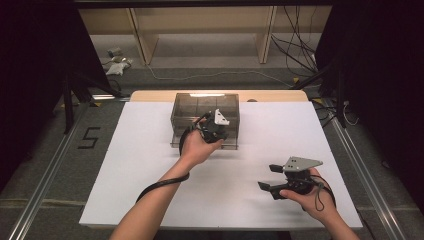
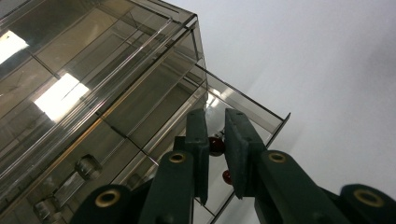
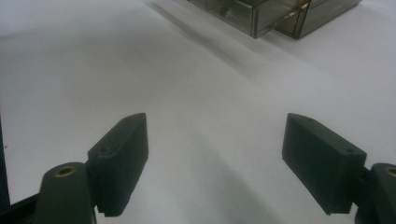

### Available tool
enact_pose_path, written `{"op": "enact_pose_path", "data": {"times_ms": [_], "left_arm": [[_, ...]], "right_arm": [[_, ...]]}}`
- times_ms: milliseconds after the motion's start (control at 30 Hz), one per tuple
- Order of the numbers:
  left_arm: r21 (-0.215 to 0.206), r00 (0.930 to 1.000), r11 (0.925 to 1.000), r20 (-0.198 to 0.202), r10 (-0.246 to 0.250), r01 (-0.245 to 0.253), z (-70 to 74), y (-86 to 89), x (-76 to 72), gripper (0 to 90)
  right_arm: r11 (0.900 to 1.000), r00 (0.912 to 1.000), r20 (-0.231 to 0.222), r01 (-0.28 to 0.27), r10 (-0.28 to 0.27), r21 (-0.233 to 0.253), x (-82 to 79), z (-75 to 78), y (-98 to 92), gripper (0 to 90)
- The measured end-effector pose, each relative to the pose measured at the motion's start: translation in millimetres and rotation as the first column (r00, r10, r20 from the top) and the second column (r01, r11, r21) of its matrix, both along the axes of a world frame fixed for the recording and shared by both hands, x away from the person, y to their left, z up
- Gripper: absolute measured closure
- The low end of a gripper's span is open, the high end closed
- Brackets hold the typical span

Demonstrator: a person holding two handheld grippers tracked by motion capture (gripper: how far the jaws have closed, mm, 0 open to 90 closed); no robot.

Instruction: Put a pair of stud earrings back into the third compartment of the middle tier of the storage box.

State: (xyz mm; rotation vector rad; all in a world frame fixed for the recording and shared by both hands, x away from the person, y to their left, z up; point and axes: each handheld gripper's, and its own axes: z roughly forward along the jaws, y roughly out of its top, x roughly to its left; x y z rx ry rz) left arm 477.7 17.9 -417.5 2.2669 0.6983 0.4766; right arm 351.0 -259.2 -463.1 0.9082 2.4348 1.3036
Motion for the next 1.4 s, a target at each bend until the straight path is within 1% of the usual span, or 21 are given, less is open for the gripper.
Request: {"op": "enact_pose_path", "data": {"times_ms": [200, 600, 933, 1400], "left_arm": [[0.000, 1.0000, 1.0000, -0.004, 0.003, -0.003, -1.1, -0.9, 1.3, 79.9], [0.015, 0.9999, 0.9998, -0.007, 0.010, -0.010, -5.3, -1.7, 6.1, 79.8], [0.020, 0.9994, 0.9996, -0.027, 0.021, -0.021, -9.9, -2.6, 9.6, 79.7], [0.033, 0.9990, 0.9991, -0.037, 0.026, -0.025, -14.1, -4.0, 13.4, 79.6]], "right_arm": [[1.000, 1.0000, -0.001, 0.000, 0.000, 0.001, 0.0, 0.0, 0.0, 23.5], [1.000, 1.0000, 0.000, 0.000, 0.000, 0.001, 0.2, -0.4, 0.3, 23.5], [1.000, 1.0000, -0.001, 0.000, 0.000, 0.002, 0.2, -0.5, 0.1, 23.5], [1.000, 1.0000, 0.000, -0.001, 0.001, 0.002, 0.5, -0.8, 0.4, 23.5]]}}
